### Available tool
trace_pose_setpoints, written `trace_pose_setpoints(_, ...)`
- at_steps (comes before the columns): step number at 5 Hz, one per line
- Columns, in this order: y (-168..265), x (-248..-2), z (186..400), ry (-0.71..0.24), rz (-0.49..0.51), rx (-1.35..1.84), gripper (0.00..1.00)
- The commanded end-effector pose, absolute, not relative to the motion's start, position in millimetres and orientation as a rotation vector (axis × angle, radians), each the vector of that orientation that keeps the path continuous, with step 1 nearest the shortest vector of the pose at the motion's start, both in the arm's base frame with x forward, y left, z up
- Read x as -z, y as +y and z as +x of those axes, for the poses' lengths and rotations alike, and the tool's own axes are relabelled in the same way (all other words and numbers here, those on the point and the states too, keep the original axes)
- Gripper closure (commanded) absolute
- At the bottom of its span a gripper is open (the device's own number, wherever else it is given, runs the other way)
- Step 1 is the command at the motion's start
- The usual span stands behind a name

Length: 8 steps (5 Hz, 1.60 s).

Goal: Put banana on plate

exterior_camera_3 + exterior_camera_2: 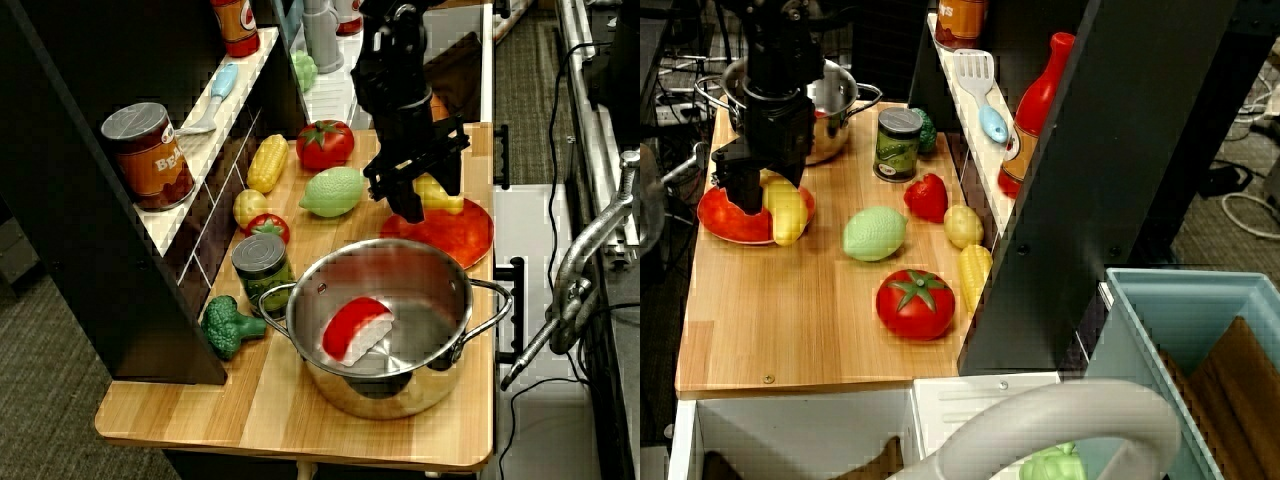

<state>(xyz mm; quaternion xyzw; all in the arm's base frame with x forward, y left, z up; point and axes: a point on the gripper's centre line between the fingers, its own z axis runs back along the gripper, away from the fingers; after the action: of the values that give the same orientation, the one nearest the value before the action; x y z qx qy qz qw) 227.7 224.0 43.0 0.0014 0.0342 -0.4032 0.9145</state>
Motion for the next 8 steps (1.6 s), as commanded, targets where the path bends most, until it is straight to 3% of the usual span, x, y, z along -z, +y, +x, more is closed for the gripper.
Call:
trace_pose_setpoints(1, 230.5, -56.1, 227.1, 0.090, 0.031, 0.893, 1.00)
trace_pose_setpoints(3, 242.5, -46.4, 225.7, 0.134, 0.052, 0.892, 1.00)
trace_pose_setpoints(4, 244.5, -39.0, 218.5, 0.159, 0.076, 0.891, 0.00)
trace_pose_setpoints(8, 244.5, -39.0, 218.5, 0.159, 0.076, 0.891, 0.00)
